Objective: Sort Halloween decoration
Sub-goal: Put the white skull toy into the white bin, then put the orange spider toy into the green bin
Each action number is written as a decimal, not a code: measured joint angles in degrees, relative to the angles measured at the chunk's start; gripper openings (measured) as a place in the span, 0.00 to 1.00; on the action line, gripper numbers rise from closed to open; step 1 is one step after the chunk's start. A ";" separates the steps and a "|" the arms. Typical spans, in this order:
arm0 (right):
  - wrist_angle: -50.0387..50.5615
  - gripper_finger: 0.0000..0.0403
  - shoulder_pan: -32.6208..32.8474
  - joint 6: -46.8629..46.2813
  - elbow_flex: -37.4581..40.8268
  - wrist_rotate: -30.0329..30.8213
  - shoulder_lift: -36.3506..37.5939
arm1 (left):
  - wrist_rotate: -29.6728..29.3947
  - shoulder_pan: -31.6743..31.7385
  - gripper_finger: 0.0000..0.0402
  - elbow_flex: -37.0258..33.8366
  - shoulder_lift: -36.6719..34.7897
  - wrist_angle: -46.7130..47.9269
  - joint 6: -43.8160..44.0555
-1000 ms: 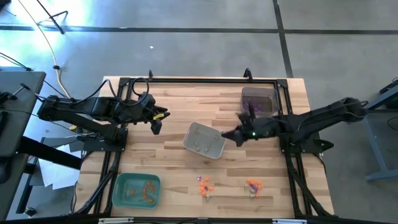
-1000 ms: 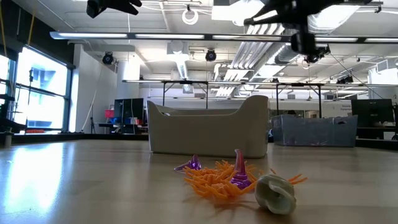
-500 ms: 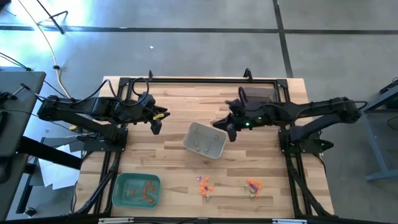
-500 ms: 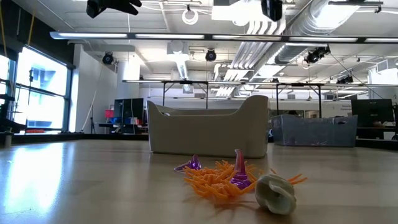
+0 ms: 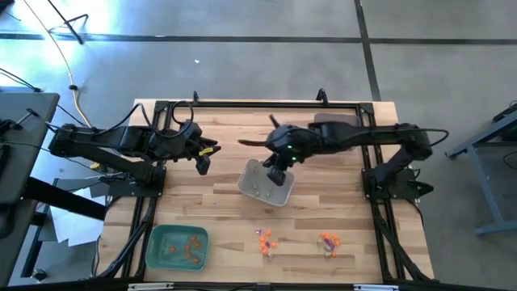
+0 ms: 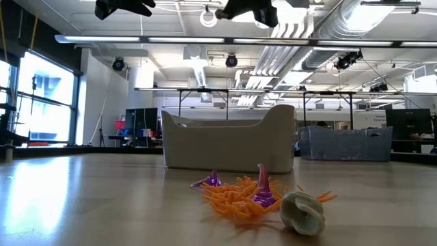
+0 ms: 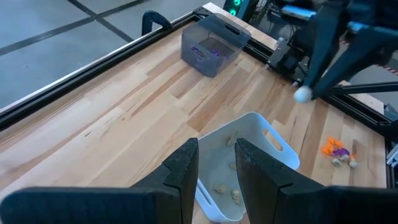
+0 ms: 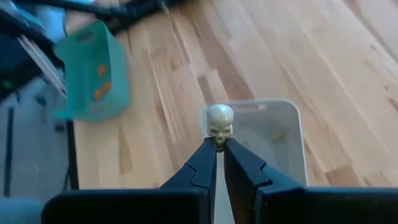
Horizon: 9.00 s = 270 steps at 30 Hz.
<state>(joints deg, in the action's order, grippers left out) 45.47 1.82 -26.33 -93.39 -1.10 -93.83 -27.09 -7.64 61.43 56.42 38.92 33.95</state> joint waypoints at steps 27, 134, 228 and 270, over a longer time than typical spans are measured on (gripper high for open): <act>17.18 0.05 -2.49 10.17 -8.76 -1.34 -20.16 | 1.14 -0.02 0.24 0.00 0.00 0.02 5.49; -11.64 0.31 44.27 -75.48 52.27 0.05 21.91 | 1.40 0.11 0.24 0.00 -0.02 2.34 6.30; -17.79 0.00 39.46 -58.66 59.94 -3.01 24.34 | -1.68 0.09 0.24 0.04 1.98 -5.89 2.45; -22.52 0.24 37.72 -62.18 64.75 1.44 23.12 | -0.45 0.09 0.24 0.02 7.32 -6.05 4.40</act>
<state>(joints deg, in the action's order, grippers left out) 22.95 39.54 -88.51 -28.64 0.34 -70.71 -27.54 -7.55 61.45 63.75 32.87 38.35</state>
